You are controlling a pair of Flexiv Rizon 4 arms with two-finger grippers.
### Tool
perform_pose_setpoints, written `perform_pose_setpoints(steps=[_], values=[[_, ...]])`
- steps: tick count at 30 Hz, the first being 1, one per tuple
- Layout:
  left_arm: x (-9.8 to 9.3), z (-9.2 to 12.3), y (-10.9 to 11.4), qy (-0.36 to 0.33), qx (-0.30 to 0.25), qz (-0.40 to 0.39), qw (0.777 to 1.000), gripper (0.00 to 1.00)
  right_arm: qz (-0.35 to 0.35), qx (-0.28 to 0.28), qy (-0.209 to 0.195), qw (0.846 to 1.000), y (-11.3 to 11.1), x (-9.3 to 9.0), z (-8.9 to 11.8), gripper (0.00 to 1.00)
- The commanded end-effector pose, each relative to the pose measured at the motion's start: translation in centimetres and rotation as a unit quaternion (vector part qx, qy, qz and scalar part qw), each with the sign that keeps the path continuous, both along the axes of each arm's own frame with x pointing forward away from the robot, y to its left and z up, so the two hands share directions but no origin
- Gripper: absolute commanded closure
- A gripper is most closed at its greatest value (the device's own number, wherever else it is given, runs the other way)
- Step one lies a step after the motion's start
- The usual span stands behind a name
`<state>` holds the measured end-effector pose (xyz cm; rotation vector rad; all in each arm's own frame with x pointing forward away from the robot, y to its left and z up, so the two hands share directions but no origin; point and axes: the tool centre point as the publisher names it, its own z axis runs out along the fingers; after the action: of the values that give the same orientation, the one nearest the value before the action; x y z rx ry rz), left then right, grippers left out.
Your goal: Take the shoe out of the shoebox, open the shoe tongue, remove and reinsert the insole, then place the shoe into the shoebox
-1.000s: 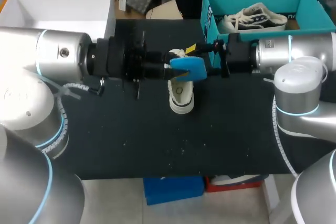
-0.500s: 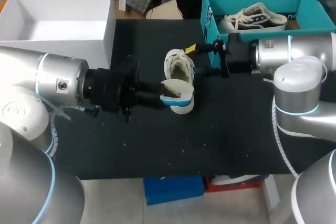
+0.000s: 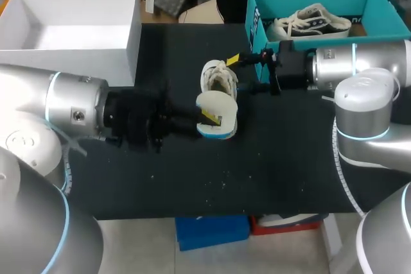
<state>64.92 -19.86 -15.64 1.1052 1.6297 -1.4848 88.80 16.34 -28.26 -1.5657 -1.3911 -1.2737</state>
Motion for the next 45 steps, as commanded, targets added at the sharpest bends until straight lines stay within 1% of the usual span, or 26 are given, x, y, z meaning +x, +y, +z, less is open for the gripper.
perform_pose_setpoints(steps=[1, 5, 6, 7, 8, 9, 11, 12, 13, 15, 16, 17, 18, 19, 23, 26, 29, 33, 37, 41, 43, 45], values=[[-0.7, -2.9, -0.4, -0.059, -0.03, 0.018, 0.998, 1.0, -0.002, 0.0, -0.001, 1.0, 0.1, -0.1, -0.1, 0.0], [0.4, -4.7, 0.0, -0.099, -0.03, 0.025, 0.994, 1.0, -0.002, 0.0, -0.001, 1.0, 0.1, -0.1, -0.1, 0.0], [0.7, -5.1, 0.0, -0.12, -0.029, 0.021, 0.992, 1.0, -0.002, 0.0, -0.001, 1.0, 0.1, -0.1, -0.1, 0.0], [1.0, -5.5, 0.1, -0.122, -0.037, 0.018, 0.992, 1.0, -0.002, 0.0, -0.001, 1.0, 0.1, -0.1, -0.1, 0.0], [1.3, -5.7, 0.2, -0.139, -0.034, 0.018, 0.99, 1.0, -0.002, 0.0, -0.001, 1.0, 0.1, -0.1, -0.1, 0.0], [1.5, -6.0, 0.3, -0.149, -0.044, 0.016, 0.988, 1.0, -0.002, 0.0, -0.001, 1.0, 0.1, -0.1, -0.1, 0.0], [2.4, -6.8, 0.5, -0.157, -0.048, 0.018, 0.986, 1.0, -0.002, 0.0, -0.001, 1.0, 0.1, -0.1, -0.1, 0.0], [2.8, -7.0, 0.6, -0.177, -0.051, 0.013, 0.983, 1.0, -0.002, 0.0, -0.001, 1.0, 0.1, -0.1, -0.1, 0.0], [3.2, -7.4, 0.7, -0.182, -0.049, 0.014, 0.982, 1.0, -0.002, 0.0, -0.001, 1.0, 0.1, -0.1, -0.1, 0.0], [4.1, -8.2, 0.9, -0.195, -0.046, 0.011, 0.98, 1.0, -0.002, 0.0, -0.001, 1.0, 0.1, -0.1, -0.1, 0.0], [4.6, -8.5, 0.9, -0.189, -0.042, 0.016, 0.981, 1.0, -0.002, 0.0, -0.001, 1.0, 0.1, -0.1, -0.1, 0.0], [5.2, -9.1, 1.0, -0.21, -0.036, 0.01, 0.977, 1.0, -0.002, 0.0, -0.001, 1.0, 0.1, -0.1, -0.1, 0.0], [5.6, -9.5, 1.1, -0.208, -0.039, 0.013, 0.977, 1.0, -0.002, 0.0, -0.001, 1.0, 0.1, -0.1, -0.1, 0.0], [6.1, -9.8, 1.2, -0.226, -0.037, 0.007, 0.973, 1.0, -0.002, 0.0, -0.001, 1.0, 0.1, -0.1, -0.1, 0.0], [8.3, -10.9, 1.4, -0.25, -0.048, 0.002, 0.967, 1.0, -0.002, 0.0, -0.001, 1.0, 0.1, -0.1, -0.1, 0.0], [10.2, -11.8, 1.5, -0.253, -0.049, 0.009, 0.966, 1.0, -0.002, 0.0, -0.001, 1.0, 0.1, -0.1, -0.1, 0.0], [11.7, -12.5, 1.6, -0.266, -0.052, 0.006, 0.962, 1.0, -0.002, 0.0, -0.001, 1.0, 0.1, -0.1, -0.1, 0.0], [13.8, -13.2, 1.7, -0.274, -0.054, 0.001, 0.96, 1.0, -0.002, 0.0, -0.001, 1.0, 0.1, -0.1, -0.1, 0.0], [16.0, -13.2, 1.5, -0.277, -0.054, 0.009, 0.959, 1.0, -0.002, 0.0, -0.001, 1.0, 0.1, -0.1, -0.1, 0.0], [17.1, -12.5, 1.2, -0.276, -0.066, 0.012, 0.959, 1.0, -0.002, 0.0, -0.001, 1.0, 0.1, -0.1, -0.1, 0.0], [17.1, -12.3, 1.1, -0.28, -0.064, 0.01, 0.958, 1.0, -0.002, 0.0, -0.001, 1.0, 0.1, -0.1, -0.1, 0.0], [16.7, -12.4, 1.2, -0.275, -0.059, 0.007, 0.96, 1.0, -0.002, 0.0, -0.001, 1.0, 0.1, -0.1, -0.1, 0.0]])
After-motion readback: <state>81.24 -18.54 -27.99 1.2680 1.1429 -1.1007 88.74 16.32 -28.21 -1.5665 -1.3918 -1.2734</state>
